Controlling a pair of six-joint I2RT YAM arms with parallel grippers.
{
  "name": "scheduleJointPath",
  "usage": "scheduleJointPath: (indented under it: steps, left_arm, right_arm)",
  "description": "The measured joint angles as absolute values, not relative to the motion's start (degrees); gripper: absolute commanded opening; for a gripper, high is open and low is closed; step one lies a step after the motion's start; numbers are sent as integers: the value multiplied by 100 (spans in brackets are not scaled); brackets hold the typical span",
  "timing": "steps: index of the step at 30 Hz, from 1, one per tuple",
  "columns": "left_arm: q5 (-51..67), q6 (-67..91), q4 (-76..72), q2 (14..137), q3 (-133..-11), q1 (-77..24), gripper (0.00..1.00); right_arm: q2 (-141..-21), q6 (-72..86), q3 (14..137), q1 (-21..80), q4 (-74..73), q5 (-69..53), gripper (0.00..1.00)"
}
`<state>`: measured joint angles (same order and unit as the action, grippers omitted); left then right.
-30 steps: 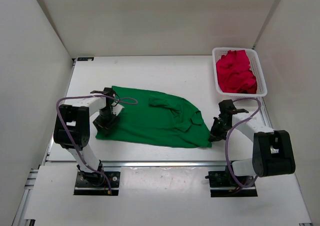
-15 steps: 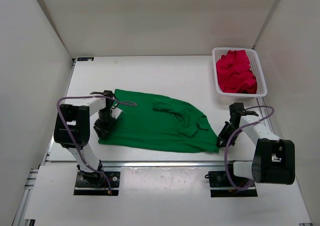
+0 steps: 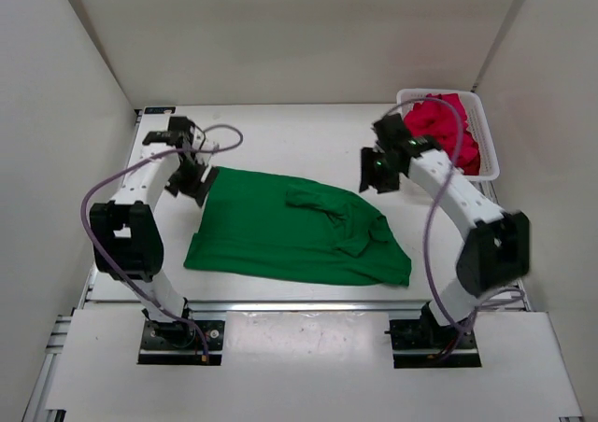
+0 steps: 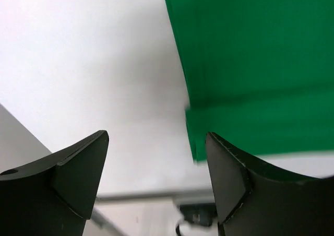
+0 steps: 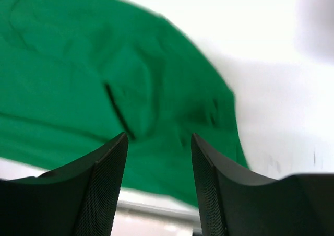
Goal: Fold and stack the t-shirts
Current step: Grap the side of the flattened tshirt furthest away from the robot with both arms
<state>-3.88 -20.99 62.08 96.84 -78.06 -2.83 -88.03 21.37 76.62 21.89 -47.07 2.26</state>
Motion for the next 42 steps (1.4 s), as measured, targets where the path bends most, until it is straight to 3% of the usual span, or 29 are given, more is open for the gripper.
scheduleJointPath:
  steps: [5, 9, 19, 22, 26, 29, 31, 32, 35, 42]
  left_arm:
    - [-123, -1691, 5638, 10726, -9362, -346, 86]
    - [-1, -1374, 5341, 12073, -10473, -342, 86]
    - [-19, -1063, 5227, 13550, -11596, -351, 88]
    - [3, -1039, 5181, 13568, -11730, -373, 83]
    - [145, -1024, 5234, 13583, -11736, -419, 62]
    - [316, -1063, 5297, 13631, -11736, -427, 31]
    - [399, -1083, 5352, 13653, -11692, -440, 8]
    - [410, -1129, 5378, 13651, -11673, -445, 2]
    - [414, -1173, 5393, 13640, -11664, -451, 0]
    - [410, -1286, 5393, 13456, -11382, -460, 0]
  right_arm:
    - [-10704, 1570, 8993, 2659, -4593, 228, 61]
    - [-11561, 1415, 9522, 2816, -4600, 1, 63]
    - [-11810, 1459, 9504, 2602, -4650, -270, 63]
    - [-11786, 1463, 9240, 2591, -4674, -320, 60]
    - [-11786, 1481, 9087, 2648, -4707, -440, 60]
    - [-11786, 1494, 9085, 2674, -4696, -528, 57]
    - [-11786, 1505, 9085, 2679, -4698, -589, 40]
    - [-11786, 1520, 9089, 2668, -4696, -624, 36]
    - [-11802, 1599, 9098, 2591, -4700, -687, 1]
    - [-11789, 1667, 9091, 2318, -4703, -725, 0]
